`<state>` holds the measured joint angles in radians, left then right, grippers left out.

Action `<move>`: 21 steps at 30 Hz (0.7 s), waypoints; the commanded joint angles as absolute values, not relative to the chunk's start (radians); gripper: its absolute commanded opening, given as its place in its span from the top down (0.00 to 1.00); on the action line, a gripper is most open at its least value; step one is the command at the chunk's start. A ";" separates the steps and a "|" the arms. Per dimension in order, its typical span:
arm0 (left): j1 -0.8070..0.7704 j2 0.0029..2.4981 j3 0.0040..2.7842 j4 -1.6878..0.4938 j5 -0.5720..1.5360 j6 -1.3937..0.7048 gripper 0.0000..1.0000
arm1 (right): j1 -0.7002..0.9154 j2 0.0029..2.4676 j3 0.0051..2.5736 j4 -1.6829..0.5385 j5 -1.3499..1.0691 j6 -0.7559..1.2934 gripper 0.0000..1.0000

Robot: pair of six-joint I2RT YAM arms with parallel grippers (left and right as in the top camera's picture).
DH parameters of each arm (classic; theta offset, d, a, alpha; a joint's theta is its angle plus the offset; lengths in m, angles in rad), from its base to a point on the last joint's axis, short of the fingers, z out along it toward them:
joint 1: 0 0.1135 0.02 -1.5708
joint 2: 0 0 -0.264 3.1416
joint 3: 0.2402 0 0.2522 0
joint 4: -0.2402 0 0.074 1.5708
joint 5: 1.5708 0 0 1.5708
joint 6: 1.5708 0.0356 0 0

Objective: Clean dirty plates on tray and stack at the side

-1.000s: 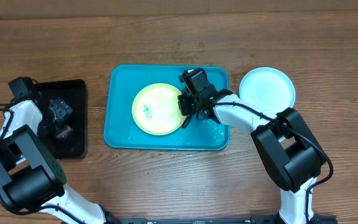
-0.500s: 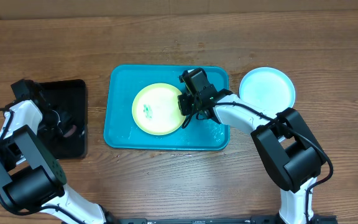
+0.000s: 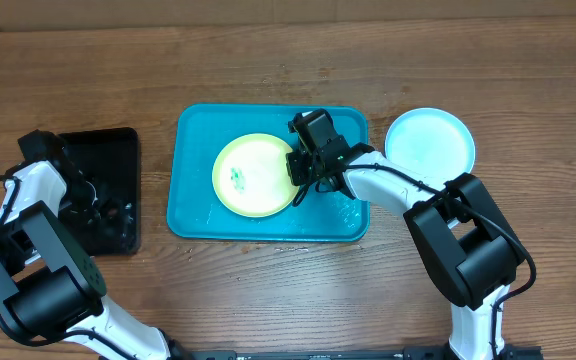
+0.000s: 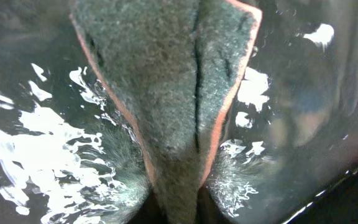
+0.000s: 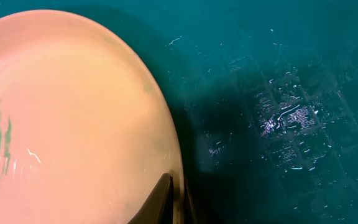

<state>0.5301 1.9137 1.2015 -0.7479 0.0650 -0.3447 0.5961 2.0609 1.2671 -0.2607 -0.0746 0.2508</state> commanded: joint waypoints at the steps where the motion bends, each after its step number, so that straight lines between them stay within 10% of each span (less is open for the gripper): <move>1: 0.534 1.926 1.200 -0.717 0.067 -0.343 0.21 | 0.601 2.098 1.259 -0.274 -0.084 0.247 0.93; 3: 0.535 1.926 1.202 -0.690 0.063 -0.343 0.00 | 0.601 2.098 1.259 -0.274 -0.084 0.247 0.93; 8: 0.535 1.926 1.201 -0.609 -0.026 -0.343 0.00 | 0.601 2.098 1.259 -0.274 -0.084 0.247 0.93; 14: 0.535 1.925 1.203 -0.620 -0.026 -0.343 0.87 | 0.601 2.098 1.259 -0.273 -0.084 0.247 0.93; 21: 0.535 1.900 1.301 -0.741 -0.025 -0.344 0.96 | 0.601 2.098 1.259 -0.270 -0.084 0.247 0.93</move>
